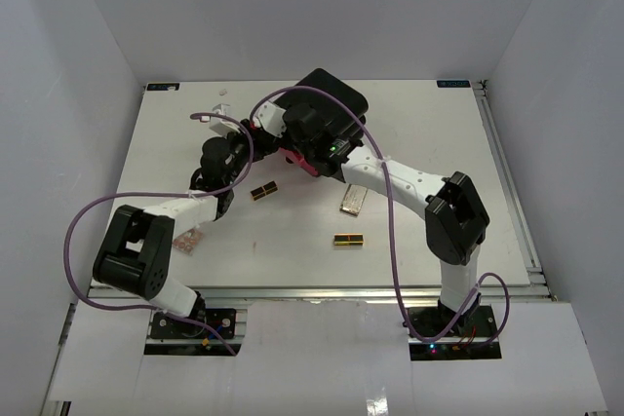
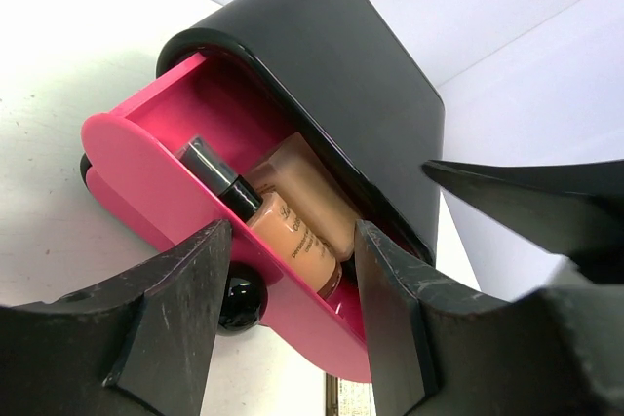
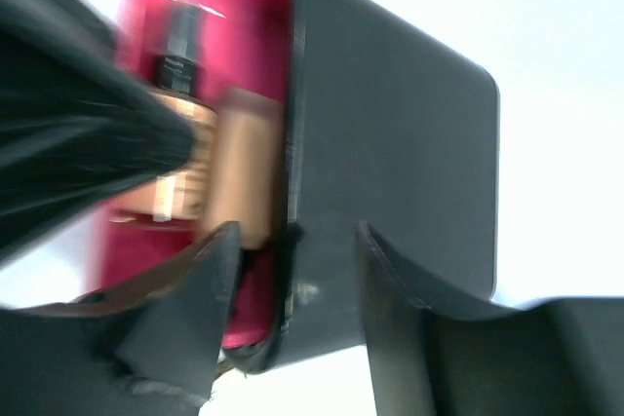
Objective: Organize the makeup
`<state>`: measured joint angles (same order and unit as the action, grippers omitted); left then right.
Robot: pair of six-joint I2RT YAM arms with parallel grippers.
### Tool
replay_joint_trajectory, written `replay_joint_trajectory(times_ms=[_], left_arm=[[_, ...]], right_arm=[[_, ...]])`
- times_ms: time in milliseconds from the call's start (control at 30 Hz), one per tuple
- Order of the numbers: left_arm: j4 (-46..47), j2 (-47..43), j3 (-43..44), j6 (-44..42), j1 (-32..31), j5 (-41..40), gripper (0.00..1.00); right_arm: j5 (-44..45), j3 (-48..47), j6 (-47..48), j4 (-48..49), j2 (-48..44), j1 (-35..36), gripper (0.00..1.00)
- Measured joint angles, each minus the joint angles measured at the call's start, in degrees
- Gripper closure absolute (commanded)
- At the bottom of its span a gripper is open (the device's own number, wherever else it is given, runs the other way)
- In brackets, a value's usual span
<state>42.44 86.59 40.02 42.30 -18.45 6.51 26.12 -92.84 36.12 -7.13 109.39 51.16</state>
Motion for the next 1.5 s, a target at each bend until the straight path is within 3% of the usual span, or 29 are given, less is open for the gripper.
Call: replay_joint_trajectory(times_ms=[300,533,700,1000,1167,1500], left_arm=[[-0.5,0.7,1.5,0.3,-0.1,0.4,0.34],[-1.4,-0.4,1.7,0.2,-0.2,0.5,0.28],[-1.7,-2.6,2.2,-0.4,-0.2,0.5,0.22],[-6.1,-9.7,2.4,-3.5,-0.2,0.4,0.13],[-9.5,-17.1,-0.8,-4.5,0.5,0.8,0.19],[-17.0,-24.3,-13.1,-1.0,3.0,2.8,0.47]], right_arm=[[-4.6,-1.6,-4.0,-3.7,-3.5,1.7,0.37],[-7.0,-1.5,-5.6,-5.0,-8.1,-2.5,0.36],[-12.4,-1.5,-9.5,-5.2,-11.7,-10.0,0.23],[-35.6,-7.1,-29.2,-6.3,-7.4,-32.9,0.20],[-44.7,-12.3,-37.5,-6.6,0.8,-39.3,0.19],[-58.8,-18.2,-45.8,-6.1,13.4,-39.8,0.21]])
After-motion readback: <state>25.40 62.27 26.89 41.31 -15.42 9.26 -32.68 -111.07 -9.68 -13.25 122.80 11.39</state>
